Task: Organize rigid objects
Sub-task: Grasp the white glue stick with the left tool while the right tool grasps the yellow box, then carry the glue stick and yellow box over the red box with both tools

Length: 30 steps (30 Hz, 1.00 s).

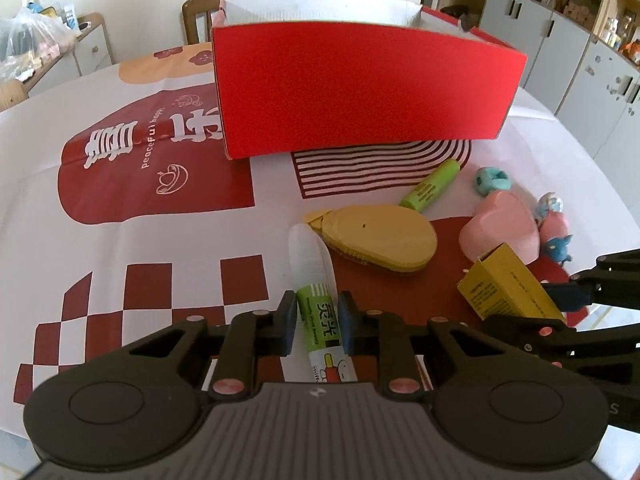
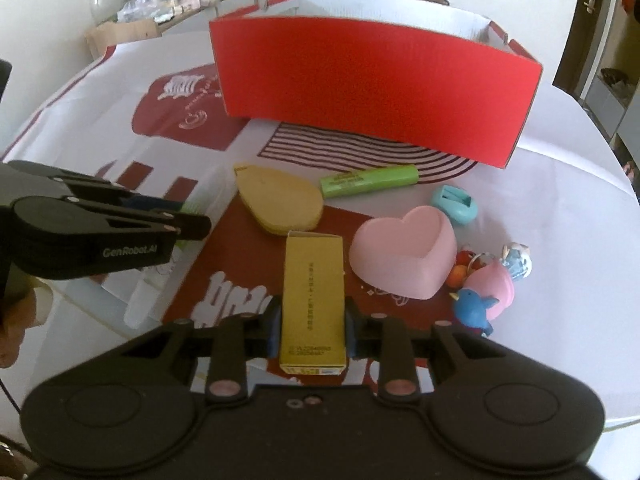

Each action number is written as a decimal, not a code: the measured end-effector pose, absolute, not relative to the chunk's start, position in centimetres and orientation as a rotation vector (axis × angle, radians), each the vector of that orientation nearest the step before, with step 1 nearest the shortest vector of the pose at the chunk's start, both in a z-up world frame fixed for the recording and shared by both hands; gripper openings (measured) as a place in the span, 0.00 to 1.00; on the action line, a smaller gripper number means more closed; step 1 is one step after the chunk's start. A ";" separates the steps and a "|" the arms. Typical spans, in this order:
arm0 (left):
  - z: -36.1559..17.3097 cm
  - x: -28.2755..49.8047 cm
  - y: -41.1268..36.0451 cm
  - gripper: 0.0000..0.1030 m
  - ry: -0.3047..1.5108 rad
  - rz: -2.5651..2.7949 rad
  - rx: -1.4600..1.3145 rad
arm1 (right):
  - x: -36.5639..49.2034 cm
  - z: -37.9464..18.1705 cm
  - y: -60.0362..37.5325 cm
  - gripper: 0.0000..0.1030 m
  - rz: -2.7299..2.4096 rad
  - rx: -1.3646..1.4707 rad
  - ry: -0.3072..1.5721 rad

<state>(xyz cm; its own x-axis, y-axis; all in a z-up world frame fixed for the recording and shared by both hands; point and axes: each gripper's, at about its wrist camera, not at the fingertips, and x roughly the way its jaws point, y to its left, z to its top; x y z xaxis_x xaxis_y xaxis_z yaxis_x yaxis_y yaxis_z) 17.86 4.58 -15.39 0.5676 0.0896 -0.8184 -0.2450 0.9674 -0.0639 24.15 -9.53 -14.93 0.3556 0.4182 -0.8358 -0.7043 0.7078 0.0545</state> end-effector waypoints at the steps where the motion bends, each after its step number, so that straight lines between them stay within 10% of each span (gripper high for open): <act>1: -15.1 17.8 4.6 0.21 0.945 0.193 -0.180 | 24.1 -14.6 -9.6 0.27 0.743 -0.335 0.957; 30: -1.7 21.6 7.8 0.20 0.680 0.154 -0.250 | 31.7 -2.7 -8.0 0.27 0.683 -0.332 0.710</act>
